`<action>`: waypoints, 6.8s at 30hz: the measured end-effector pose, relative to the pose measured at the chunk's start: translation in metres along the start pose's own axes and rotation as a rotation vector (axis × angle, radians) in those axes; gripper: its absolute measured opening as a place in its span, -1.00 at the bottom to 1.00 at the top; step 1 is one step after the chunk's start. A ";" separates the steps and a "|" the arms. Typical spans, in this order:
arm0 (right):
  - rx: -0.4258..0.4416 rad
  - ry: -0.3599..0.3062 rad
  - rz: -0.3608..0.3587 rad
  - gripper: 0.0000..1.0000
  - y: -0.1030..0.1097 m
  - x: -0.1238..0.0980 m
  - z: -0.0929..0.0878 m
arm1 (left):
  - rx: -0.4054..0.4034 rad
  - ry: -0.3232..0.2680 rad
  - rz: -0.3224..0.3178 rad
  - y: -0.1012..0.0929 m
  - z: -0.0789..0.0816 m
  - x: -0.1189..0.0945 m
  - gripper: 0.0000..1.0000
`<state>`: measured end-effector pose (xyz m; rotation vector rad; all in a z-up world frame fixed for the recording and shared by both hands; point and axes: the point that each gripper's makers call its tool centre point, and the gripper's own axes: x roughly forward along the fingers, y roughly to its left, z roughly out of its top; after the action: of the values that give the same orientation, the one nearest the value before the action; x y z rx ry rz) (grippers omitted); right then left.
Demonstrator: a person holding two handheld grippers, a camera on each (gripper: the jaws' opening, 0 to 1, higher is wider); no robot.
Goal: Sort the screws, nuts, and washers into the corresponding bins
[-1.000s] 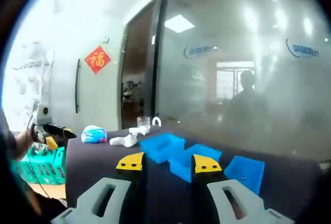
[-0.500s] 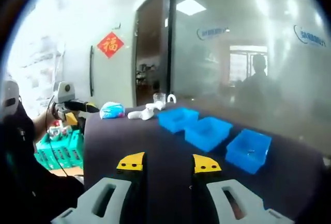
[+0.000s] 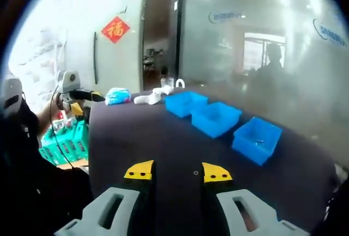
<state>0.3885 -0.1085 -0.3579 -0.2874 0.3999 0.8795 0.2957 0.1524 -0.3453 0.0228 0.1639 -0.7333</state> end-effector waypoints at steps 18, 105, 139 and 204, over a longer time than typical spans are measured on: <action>-0.145 0.247 0.089 -0.50 -0.010 0.027 -0.008 | 0.000 0.071 -0.006 -0.001 -0.015 0.006 0.03; -0.356 0.698 0.377 -0.74 -0.005 0.093 -0.069 | 0.012 0.081 0.044 -0.005 -0.016 -0.010 0.01; -0.427 0.715 0.412 -0.97 0.005 0.090 -0.072 | 0.012 0.074 0.045 -0.007 -0.013 -0.009 -0.01; 0.002 -0.450 -0.347 -0.97 -0.014 0.060 0.097 | -0.037 -0.085 0.226 0.029 0.016 -0.040 -0.01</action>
<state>0.4553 -0.0368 -0.2979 -0.1429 -0.0684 0.5781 0.2883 0.1992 -0.3246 -0.0244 0.0918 -0.5049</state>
